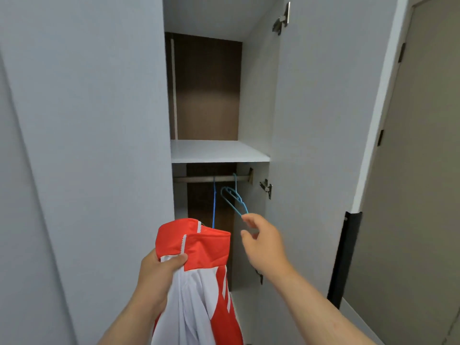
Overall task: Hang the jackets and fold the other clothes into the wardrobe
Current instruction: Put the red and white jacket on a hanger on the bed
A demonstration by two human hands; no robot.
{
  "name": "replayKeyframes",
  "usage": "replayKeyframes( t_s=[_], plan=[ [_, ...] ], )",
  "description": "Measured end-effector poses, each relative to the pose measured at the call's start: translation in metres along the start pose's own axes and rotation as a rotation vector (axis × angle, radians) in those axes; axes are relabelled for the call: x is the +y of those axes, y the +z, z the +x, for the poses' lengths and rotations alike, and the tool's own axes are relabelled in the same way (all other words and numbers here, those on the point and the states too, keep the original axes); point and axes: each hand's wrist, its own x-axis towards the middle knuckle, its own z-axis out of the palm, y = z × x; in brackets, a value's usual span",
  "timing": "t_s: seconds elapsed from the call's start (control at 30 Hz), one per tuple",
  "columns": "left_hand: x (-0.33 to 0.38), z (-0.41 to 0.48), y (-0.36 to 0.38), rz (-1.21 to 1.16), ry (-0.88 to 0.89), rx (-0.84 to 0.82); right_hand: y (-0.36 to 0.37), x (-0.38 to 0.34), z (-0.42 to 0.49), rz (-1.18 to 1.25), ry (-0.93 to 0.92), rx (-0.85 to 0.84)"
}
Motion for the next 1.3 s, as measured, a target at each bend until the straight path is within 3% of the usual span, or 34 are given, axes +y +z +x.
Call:
replayKeyframes(
  t_s=[0.3,0.63,1.3],
  plan=[
    [0.027,0.067,-0.109,0.025,0.074,0.105,0.126,-0.032,0.052,0.046,0.056,-0.138],
    [0.021,0.118,-0.165,0.066,0.095,0.201,0.205,-0.033,0.104,0.057,0.135,-0.196],
    [0.013,0.153,-0.149,-0.029,0.06,0.417,0.274,0.02,0.21,0.346,0.185,-0.434]
  ],
)
